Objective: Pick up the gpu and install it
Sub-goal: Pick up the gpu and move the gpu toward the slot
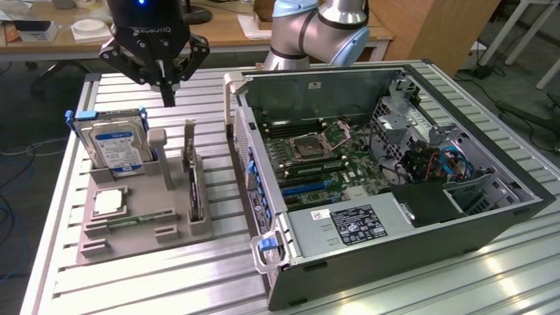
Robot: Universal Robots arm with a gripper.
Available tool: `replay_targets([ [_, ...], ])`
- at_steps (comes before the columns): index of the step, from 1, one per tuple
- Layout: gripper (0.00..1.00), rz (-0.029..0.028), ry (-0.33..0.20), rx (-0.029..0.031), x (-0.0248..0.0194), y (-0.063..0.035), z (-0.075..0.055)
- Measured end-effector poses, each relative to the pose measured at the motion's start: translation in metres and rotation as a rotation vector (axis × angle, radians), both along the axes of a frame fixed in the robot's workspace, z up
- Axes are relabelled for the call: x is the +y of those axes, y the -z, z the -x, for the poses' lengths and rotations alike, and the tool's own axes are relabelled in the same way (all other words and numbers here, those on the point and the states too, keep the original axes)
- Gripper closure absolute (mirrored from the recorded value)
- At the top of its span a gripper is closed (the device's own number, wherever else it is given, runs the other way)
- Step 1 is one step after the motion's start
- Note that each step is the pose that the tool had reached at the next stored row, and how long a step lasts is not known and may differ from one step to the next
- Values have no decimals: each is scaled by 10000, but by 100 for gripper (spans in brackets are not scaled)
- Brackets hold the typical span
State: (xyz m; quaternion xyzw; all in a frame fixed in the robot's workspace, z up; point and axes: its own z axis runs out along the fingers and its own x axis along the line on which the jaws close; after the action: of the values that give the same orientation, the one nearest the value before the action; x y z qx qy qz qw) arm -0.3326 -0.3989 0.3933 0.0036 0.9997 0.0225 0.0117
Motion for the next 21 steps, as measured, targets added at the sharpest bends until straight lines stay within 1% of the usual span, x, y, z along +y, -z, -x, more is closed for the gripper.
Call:
replay_targets([
  [2, 89, -1, 0, 0, 0, 0, 0],
  [4, 77, 0, 0, -1, 0, 0, 0],
  [5, 77, 0, 0, 0, 0, 0, 0],
  [7, 65, -1, 0, 0, 0, 0, 0],
  [8, 65, 0, 0, 0, 0, 0, 0],
  [11, 47, 0, 0, 0, 0, 0, 0],
  [13, 47, -1, 0, -1, 0, 1, 0],
  [15, 36, 0, 0, -1, 0, 0, 0],
  [16, 36, -1, 0, -1, 0, 1, 0],
  [17, 29, 0, -6, 0, 0, 0, 1],
  [21, 29, 0, -160, 1, -7, 1, 2],
])
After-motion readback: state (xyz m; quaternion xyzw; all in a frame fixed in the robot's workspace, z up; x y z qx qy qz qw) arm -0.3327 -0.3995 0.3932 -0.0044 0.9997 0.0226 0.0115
